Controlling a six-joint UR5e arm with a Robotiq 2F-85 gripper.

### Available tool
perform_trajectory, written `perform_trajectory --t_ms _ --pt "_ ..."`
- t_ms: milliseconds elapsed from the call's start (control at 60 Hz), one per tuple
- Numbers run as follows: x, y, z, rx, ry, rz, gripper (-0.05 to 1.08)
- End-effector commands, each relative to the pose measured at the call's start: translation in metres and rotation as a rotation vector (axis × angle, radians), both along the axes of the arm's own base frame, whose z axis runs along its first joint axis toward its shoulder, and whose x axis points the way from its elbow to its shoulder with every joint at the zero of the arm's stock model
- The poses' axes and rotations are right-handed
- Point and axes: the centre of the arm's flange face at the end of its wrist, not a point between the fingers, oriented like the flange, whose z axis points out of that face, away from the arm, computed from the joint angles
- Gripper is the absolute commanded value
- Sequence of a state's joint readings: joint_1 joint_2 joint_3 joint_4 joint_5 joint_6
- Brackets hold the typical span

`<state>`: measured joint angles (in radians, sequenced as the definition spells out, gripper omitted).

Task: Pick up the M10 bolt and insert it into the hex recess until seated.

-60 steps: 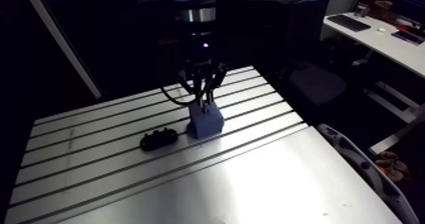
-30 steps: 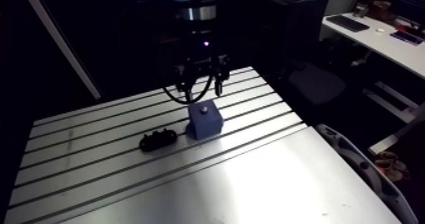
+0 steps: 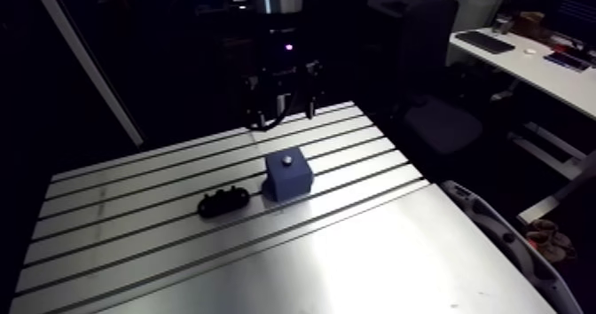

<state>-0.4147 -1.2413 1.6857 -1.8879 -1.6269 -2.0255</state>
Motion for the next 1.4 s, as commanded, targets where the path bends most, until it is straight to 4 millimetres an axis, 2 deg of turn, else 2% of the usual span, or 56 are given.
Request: perform_trajectory --t_ms 17,33,50,67,83,100,117,133,150,167,183,217,283,750,1400 --pt "0.001 -0.004 0.014 -0.004 0.009 -0.012 0.21" --pt "0.001 -0.004 0.016 -0.002 0.011 -0.019 0.29" --pt "0.001 -0.004 0.016 -0.002 0.011 -0.019 0.29" --pt "0.001 -0.004 0.018 -0.001 0.012 -0.027 0.38" --pt "0.001 -0.004 0.018 -0.001 0.012 -0.027 0.38" --pt "0.001 -0.003 0.018 0.001 0.011 -0.030 0.48" --pt "0.001 -0.003 0.018 0.001 0.011 -0.030 0.48" --pt "0.001 -0.004 0.017 -0.001 0.007 -0.031 0.61" --pt "0.001 -0.004 0.017 -0.001 0.007 -0.031 0.61" --pt "0.001 -0.004 0.017 -0.002 0.004 -0.031 0.76" --pt "0.001 -0.004 0.017 -0.002 0.004 -0.031 0.76" --pt "0.001 -0.003 0.016 -0.003 0.001 -0.032 1.00" --pt "0.001 -0.003 0.013 -0.001 -0.006 -0.032 1.07" --pt "0.004 -0.005 0.004 -0.005 -0.024 -0.051 1.08" --pt "0.020 -0.009 -0.019 -0.013 -0.033 -0.044 1.08"
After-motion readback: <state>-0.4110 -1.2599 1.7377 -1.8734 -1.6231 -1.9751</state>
